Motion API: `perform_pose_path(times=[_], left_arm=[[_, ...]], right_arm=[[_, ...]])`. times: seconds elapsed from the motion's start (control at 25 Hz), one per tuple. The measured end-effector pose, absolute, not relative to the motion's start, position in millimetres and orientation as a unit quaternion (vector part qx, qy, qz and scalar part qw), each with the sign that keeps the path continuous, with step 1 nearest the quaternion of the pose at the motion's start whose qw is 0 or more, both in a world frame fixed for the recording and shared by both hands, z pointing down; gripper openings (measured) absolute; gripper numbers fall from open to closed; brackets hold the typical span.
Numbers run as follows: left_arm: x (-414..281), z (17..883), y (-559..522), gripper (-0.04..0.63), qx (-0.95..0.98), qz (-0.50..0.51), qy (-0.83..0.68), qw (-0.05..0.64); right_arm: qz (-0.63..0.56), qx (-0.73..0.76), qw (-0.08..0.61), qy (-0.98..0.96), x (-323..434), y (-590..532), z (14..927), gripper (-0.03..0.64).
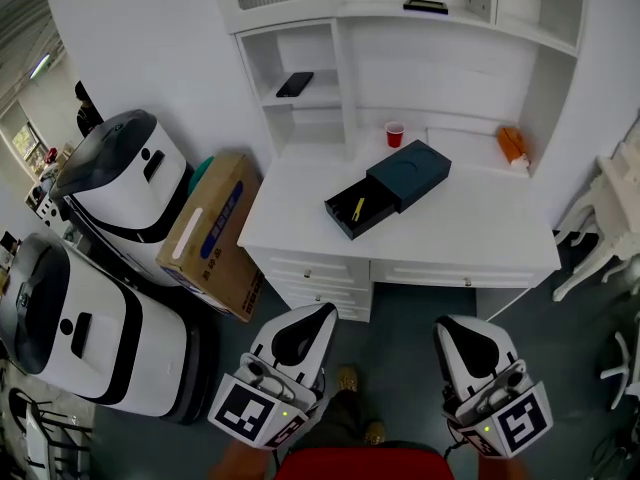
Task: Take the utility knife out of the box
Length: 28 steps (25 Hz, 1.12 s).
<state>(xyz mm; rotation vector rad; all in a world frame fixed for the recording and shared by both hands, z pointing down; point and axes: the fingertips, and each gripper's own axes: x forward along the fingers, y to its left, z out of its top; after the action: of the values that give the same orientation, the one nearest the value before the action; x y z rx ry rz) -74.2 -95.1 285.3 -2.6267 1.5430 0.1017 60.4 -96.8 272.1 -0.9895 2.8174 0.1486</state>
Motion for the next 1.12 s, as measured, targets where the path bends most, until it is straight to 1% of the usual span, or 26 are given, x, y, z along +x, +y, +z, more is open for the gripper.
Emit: perform_pose_path(times=[0.68, 0.76, 0.88, 1.04, 1.12], left_arm=[[-122, 306, -277, 0.014, -0.884, 0.021, 0.465, 0.039], [-127, 313, -295, 0.014, -0.887, 0.014, 0.46, 0.029], [-128, 328, -318, 0.014, -0.892, -0.015, 0.452, -0.011], [-128, 332, -347, 0.014, -0.892, -0.007, 0.452, 0.002], [-126, 336, -358, 0.014, -0.891, -0.011, 0.455, -0.005]], right_arm=[[0.058, -0.354, 0.056, 0.932, -2, -264, 273, 0.0], [0.059, -0.358, 0.054, 0.93, -9, -278, 273, 0.0], [0.057, -0.365, 0.05, 0.928, -13, -298, 273, 0.0], [0.051, -0.368, 0.043, 0.927, -13, -319, 277, 0.0], [0.048, -0.366, 0.043, 0.928, -11, -329, 279, 0.0]])
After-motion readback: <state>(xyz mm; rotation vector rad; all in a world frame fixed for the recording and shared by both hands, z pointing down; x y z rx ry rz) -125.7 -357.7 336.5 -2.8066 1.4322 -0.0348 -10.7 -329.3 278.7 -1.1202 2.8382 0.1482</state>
